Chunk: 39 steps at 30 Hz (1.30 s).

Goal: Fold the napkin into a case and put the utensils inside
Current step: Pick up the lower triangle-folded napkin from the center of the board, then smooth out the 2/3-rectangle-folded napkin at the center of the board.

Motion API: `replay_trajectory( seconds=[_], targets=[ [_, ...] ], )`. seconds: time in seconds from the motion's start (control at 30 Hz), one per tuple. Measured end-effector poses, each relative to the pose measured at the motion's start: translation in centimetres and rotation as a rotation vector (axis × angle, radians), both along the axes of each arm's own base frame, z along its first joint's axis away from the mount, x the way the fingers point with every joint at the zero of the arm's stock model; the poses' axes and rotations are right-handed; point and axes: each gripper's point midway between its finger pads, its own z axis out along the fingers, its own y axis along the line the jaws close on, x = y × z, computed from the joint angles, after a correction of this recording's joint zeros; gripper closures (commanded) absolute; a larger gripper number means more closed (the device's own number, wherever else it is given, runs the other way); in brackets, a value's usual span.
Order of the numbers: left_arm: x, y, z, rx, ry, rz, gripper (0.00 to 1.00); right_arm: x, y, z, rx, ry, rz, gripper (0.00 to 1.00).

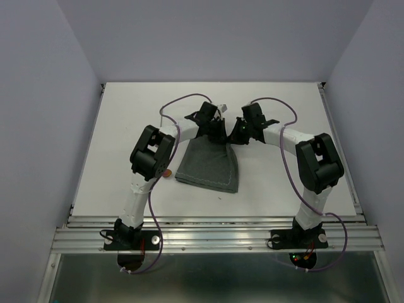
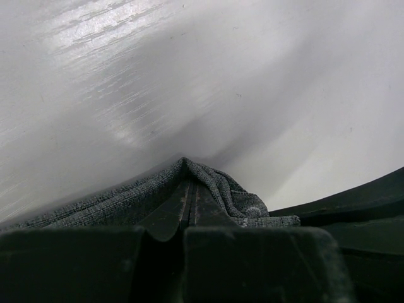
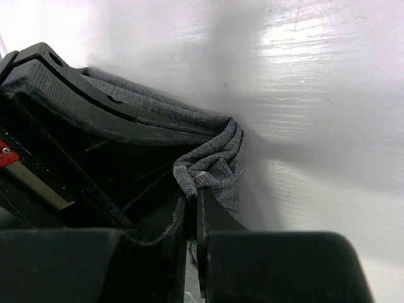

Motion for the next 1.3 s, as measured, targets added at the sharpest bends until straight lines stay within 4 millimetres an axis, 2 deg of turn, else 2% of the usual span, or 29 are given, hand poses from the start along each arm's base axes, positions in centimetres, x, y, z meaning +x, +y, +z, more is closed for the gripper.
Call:
replay_trajectory(
  seconds=[0.2,0.47,0.57,0.8,1.1,1.17,1.3],
  targets=[
    [0.0,0.9,0.2,0.008,-0.007,0.022,1.00,0.1,0.0,-0.1,-0.008,0.001,-0.020,0.99],
    [-0.1,4.2,1.1,0.078,-0.005,0.068,1.00,0.2,-0.1,-0.2,-0.022,-0.004,-0.032,0.99],
    [0.1,4.8,1.6,0.082,-0.017,0.073,1.00,0.2,-0.1,-0.2,-0.025,-0.003,-0.034,0.99],
    [-0.1,5.0,1.2,0.083,-0.009,0.071,1.00,0.1,-0.2,-0.6,-0.032,0.002,-0.030,0.99],
    [0.0,4.0,1.9,0.024,-0.007,0.058,1.00,0.0,-0.3,-1.0,-0.042,0.012,-0.025,0.99],
    [0.1,3.8,1.7,0.024,-0.001,0.056,1.00,0.0,-0.3,-1.1,-0.043,0.014,-0.025,0.99],
    [0.7,3.2,0.0,0.023,0.022,0.051,1.00,0.0,-0.3,-1.1,-0.043,0.015,-0.024,0.99]
  ],
)
